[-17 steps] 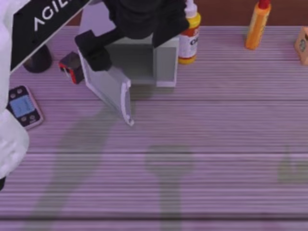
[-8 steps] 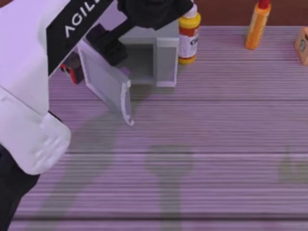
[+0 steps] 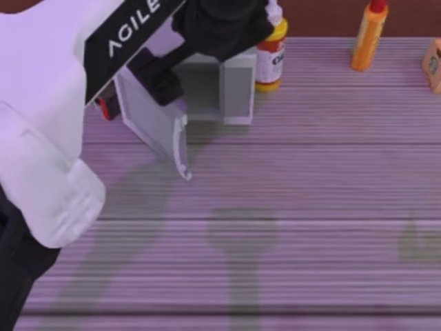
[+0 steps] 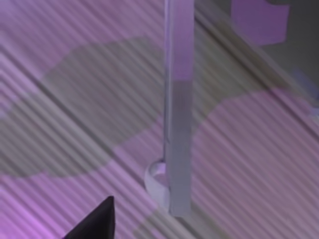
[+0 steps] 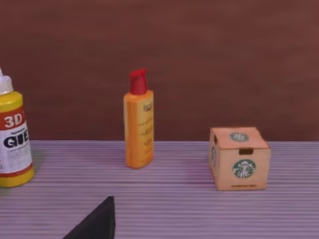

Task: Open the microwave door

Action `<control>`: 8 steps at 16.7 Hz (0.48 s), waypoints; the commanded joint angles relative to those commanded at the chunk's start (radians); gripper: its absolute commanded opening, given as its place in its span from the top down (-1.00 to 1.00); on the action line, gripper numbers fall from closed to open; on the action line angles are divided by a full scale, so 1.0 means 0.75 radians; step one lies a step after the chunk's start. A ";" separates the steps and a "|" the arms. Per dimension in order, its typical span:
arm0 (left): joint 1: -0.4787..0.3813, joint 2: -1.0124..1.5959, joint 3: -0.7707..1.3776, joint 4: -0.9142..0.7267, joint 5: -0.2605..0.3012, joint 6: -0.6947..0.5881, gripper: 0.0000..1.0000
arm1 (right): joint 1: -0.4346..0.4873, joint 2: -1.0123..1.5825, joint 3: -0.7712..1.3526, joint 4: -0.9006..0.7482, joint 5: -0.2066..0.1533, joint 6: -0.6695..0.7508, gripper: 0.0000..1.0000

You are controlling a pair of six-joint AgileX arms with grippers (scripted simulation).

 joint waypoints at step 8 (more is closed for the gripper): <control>0.039 -0.103 -0.319 0.227 0.000 0.040 -1.00 | 0.000 0.000 0.000 0.000 0.000 0.000 -1.00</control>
